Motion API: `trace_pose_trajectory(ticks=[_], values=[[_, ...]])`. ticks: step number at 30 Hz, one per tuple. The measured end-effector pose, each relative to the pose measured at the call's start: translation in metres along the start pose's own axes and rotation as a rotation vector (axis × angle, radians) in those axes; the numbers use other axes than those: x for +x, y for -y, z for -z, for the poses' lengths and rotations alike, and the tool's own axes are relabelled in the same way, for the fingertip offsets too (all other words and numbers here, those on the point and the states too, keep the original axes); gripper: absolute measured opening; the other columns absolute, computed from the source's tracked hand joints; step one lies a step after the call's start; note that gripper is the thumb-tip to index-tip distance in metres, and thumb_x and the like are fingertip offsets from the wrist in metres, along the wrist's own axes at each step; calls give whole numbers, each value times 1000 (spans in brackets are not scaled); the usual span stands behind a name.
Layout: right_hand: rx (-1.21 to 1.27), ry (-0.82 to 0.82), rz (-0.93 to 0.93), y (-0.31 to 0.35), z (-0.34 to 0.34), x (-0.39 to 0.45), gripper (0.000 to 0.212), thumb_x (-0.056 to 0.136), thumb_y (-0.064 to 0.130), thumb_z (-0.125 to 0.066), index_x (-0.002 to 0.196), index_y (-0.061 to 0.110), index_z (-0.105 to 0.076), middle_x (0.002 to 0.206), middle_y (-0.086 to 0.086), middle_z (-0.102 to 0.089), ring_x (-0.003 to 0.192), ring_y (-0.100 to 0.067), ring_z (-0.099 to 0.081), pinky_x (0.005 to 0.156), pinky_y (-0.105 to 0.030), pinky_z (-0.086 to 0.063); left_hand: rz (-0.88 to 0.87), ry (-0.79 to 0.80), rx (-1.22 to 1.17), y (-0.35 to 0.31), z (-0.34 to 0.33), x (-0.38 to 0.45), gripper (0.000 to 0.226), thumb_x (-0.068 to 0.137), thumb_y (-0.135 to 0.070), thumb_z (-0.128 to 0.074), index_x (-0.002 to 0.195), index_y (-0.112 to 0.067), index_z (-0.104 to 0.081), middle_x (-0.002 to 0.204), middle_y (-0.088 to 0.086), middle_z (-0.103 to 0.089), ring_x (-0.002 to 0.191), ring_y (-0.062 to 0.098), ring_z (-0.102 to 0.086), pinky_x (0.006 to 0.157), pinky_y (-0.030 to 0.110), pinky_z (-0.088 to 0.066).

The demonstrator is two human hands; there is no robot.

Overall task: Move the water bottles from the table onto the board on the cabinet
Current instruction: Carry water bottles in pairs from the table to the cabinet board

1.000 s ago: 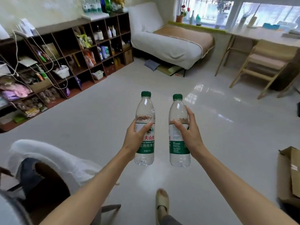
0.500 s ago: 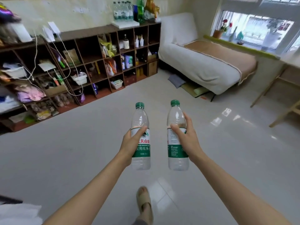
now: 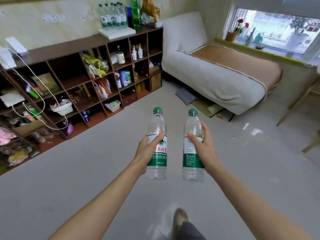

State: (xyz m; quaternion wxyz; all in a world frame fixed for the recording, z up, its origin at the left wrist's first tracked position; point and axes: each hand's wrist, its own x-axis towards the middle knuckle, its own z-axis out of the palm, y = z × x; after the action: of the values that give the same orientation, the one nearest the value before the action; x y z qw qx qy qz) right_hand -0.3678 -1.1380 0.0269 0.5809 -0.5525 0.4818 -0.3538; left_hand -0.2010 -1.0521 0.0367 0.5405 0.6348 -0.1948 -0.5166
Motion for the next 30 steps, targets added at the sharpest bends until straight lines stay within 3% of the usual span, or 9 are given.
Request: trace_pose_trajectory(ticks=[3,10,13,20,25,28,30], values=[[2,10,12,9,-7,89,60,90,31,-63,139,43,-30,115,-6,-63,79,-22,-73,63,-35,-60,-12,-3,18,-31,-12,80,44,82,-43,-70,115,-15,-58,91,10,-73,69,20,-71,59,29,-56],[-15,99,55,50,-35,300,61,85,36,-66,135,47,-34,126,-6,-60,94,-26,-70,81,-51,-58,-26,-106,0,-121,-29,254,37,84,-44,-68,112,-21,-59,93,8,-74,75,21,-73,60,27,-56],[-72,147,75,79,-60,383,62,81,42,-66,133,52,-32,129,-5,-57,96,-28,-69,81,-52,-58,-45,-162,2,-160,-20,318,37,83,-45,-68,111,-22,-59,94,8,-74,76,22,-73,62,28,-56],[-38,271,120,110,-154,563,57,89,34,-64,135,47,-31,129,-2,-58,94,-21,-71,80,-46,-59,-114,-239,-9,-237,36,481,41,81,-44,-71,115,-24,-59,94,6,-75,79,23,-74,66,31,-57],[-61,283,158,145,-230,682,54,87,38,-65,121,65,-33,133,5,-55,107,-18,-65,92,-47,-53,-151,-235,-33,-319,72,603,39,81,-44,-72,113,-25,-61,94,3,-76,82,19,-74,69,31,-59],[-79,268,208,176,-267,748,56,91,33,-62,134,51,-31,129,15,-50,107,-7,-60,92,-35,-50,-194,-225,-3,-379,90,670,38,82,-43,-71,112,-23,-61,92,4,-75,77,17,-73,63,27,-56],[-81,256,196,190,-287,791,57,91,33,-62,137,47,-30,126,15,-50,106,-9,-61,91,-35,-52,-215,-216,31,-409,103,710,35,83,-41,-70,110,-21,-62,92,6,-74,76,17,-72,61,25,-56]])
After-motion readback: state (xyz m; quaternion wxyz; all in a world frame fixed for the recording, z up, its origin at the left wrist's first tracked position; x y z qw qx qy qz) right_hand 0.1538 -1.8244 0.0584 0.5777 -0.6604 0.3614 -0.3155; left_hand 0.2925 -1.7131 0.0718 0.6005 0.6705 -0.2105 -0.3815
